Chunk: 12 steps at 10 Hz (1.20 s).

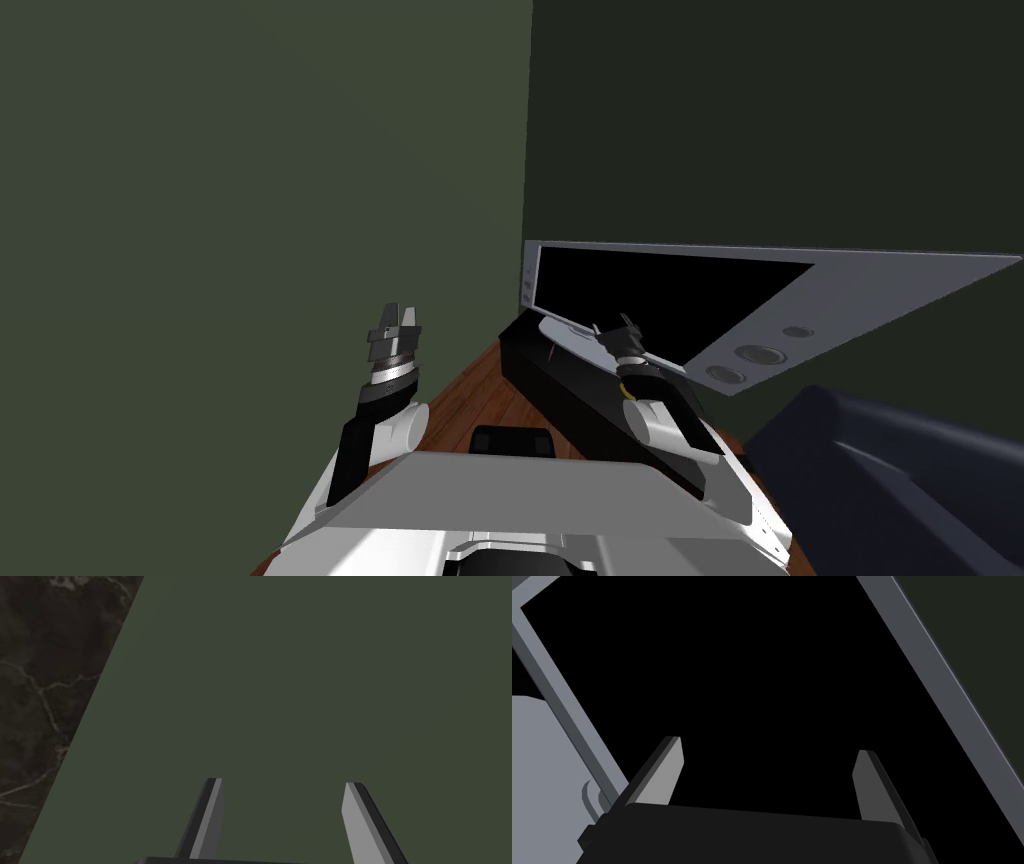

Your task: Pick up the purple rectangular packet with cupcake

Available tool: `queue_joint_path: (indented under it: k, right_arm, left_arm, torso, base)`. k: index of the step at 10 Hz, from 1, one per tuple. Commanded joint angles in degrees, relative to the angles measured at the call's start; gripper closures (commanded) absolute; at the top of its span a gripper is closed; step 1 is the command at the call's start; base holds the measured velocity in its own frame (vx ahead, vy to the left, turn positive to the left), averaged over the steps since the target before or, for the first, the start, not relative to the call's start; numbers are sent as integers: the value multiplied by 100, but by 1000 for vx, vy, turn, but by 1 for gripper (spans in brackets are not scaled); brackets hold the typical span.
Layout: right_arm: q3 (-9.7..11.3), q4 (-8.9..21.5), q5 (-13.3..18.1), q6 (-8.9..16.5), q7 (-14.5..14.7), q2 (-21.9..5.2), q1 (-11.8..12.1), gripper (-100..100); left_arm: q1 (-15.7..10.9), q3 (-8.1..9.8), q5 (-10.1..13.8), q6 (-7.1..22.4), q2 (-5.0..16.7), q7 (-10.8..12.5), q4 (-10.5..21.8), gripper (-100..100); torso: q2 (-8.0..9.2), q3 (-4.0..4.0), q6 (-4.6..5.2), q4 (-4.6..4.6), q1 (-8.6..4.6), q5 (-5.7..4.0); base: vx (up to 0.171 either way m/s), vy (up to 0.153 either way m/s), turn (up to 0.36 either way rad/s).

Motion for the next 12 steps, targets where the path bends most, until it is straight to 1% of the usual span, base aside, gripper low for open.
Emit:
queue_joint_path:
  k: [1,2,3,4,5,6,7,8,9,10,11,12]
  right_arm:
    - [-48,36,-42,227,-286,-32,27,-100]
    - [-48,36,-42,227,-325,-32,27,-100]
    - [-128,152,-101,491,-562,-64,0,-100]
    - [-128,152,-101,533,-689,-64,0,-100]
    - [-210,274,-159,754,-868,-97,-28,-100]
    - [-210,274,-159,844,-1035,-97,-28,-100]
    - [-293,403,-219,1045,-1199,-131,-57,-100]
    - [-293,403,-219,1160,-1353,-131,-57,-100]
    - [-293,403,-219,1160,-1430,-131,-57,-100]
    - [-375,539,-278,1390,-1639,-166,-87,-100]
    - [-375,539,-278,1478,-1788,-166,-87,-100]
    - [-458,684,-337,1708,-1944,-205,-119,-100]
  left_arm:
    - [0,0,0,0,0,0,0,0]
    - [1,0,0,0,0,0,0,0]
    - [1,1,0,0,0,0,0,0]
    - [0,0,0,0,0,0,0,0]
    - [1,1,0,0,0,0,0,0]
    - [0,0,0,0,0,0,0,0]
    - [1,1,0,0,0,0,0,0]
    - [0,0,0,0,0,0,0,0]
    - [1,1,0,0,0,0,0,0]
    - [1,1,0,0,0,0,0,0]
    - [0,0,0,0,0,0,0,0]
    - [1,1,0,0,0,0,0,0]
  torso:
    - [0,0,0,0,0,0]
    - [1,0,4,0,-2,0]
    - [7,4,5,1,-5,-1]
    - [4,2,0,1,-3,-1]
    - [4,2,4,1,-3,0]
    - [0,0,1,0,-1,0]
    - [0,0,4,0,-1,0]
    - [-2,-1,1,-1,0,0]
    - [1,0,5,0,-2,0]
    - [7,4,5,1,-3,0]
    - [5,3,1,1,-1,0]
    - [4,2,4,1,-2,0]
  base:
    - [29,10,93]
    - [13,0,-14]
    - [22,9,158]
    - [24,7,92]
    - [35,16,177]
    - [33,11,103]
    - [37,16,164]
    - [30,8,88]
    - [11,3,-6]
    - [20,13,151]
    - [25,8,109]
    - [33,15,175]
